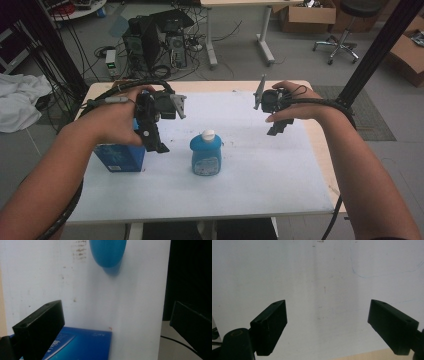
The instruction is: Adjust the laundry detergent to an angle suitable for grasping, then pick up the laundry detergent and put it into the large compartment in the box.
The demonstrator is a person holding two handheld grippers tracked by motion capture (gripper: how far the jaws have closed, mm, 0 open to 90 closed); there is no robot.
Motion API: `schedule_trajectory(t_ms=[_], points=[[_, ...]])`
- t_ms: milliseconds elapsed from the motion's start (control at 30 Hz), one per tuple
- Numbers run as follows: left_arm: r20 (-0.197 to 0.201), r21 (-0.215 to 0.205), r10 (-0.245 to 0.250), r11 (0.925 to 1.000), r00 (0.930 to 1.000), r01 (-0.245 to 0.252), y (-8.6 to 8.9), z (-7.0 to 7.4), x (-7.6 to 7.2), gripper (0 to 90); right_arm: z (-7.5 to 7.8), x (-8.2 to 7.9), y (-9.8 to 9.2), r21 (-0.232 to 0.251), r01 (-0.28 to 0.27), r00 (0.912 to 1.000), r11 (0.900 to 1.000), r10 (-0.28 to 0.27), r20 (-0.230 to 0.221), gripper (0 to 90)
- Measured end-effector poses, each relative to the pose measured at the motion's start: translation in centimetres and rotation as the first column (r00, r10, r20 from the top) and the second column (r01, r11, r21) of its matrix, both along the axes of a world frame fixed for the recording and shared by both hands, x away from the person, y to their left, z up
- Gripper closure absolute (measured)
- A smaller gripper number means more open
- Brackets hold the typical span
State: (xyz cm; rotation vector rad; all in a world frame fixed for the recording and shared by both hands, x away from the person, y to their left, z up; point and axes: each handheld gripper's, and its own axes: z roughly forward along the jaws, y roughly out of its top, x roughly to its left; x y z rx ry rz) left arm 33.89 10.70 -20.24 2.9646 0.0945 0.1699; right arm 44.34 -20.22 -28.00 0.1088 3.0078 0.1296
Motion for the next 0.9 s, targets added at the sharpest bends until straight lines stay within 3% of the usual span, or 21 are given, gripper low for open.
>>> schedule_trajectory(t_ms=[900], points=[[-0.002, -0.006, -0.012, 0.9999, 0.9999, 0.012, -0.19, -0.2, 0.48, 0.0, -0.18, 0.01, 0.22, -0.001, 0.004, 1.0, 1.0, -0.004, -0.005, 15.9]])
